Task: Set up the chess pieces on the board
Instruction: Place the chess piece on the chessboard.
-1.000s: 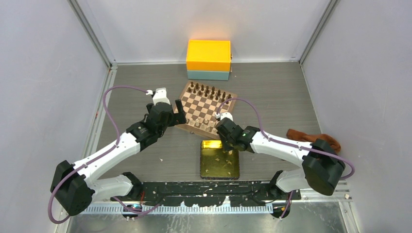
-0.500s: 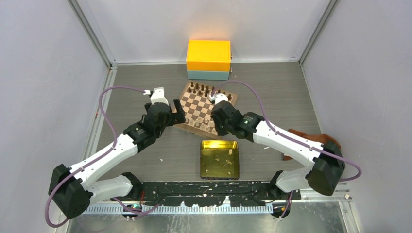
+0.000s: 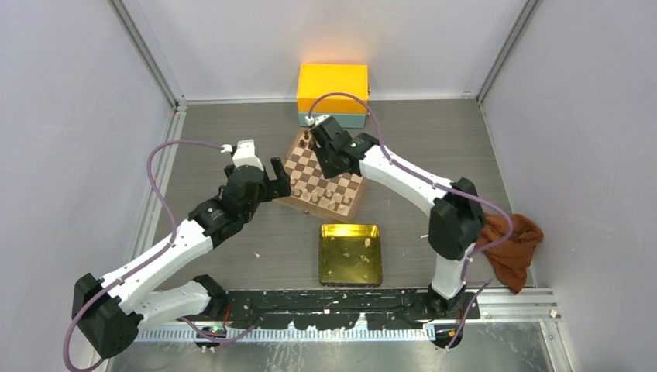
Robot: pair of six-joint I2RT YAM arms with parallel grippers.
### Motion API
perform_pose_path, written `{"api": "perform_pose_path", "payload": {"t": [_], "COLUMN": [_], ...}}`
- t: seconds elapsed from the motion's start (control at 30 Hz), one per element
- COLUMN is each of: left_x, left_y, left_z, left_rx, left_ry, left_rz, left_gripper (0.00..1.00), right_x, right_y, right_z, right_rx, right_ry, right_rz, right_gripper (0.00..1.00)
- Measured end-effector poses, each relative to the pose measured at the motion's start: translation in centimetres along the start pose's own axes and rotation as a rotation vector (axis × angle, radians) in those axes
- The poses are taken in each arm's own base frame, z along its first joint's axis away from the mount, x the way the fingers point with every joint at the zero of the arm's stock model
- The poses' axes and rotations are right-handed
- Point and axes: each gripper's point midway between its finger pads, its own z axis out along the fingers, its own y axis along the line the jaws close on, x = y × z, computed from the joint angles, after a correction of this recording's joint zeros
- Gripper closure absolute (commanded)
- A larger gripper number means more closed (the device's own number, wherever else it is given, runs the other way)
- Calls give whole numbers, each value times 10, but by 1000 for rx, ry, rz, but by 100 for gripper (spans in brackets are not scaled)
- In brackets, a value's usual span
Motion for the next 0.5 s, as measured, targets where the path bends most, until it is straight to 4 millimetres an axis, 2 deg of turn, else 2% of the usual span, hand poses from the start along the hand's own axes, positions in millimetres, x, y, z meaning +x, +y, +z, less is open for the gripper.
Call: {"api": "perform_pose_path", "payload": {"t": [0.1, 0.23, 0.37, 0.5], "left_x": [-2, -6, -7, -3], "left_y": [1, 1, 3, 6], "left_z": [-2, -7, -11, -12], "left_rx": [1, 8, 14, 12], "left_ry": [-5, -19, -29, -25], "left_rz": [-2, -11, -18, -17], "left_gripper": [0, 0, 0, 0], "right_x": [-18, -32, -32, -22], "right_y": [4, 14, 21, 26], "right_z": [16, 37, 53, 66], "right_rx": [-11, -32, -46, -60], "right_ry": [7, 34, 77, 127], "right_rz": [-9, -27, -38, -44], "right_gripper": [99, 99, 99, 99]}}
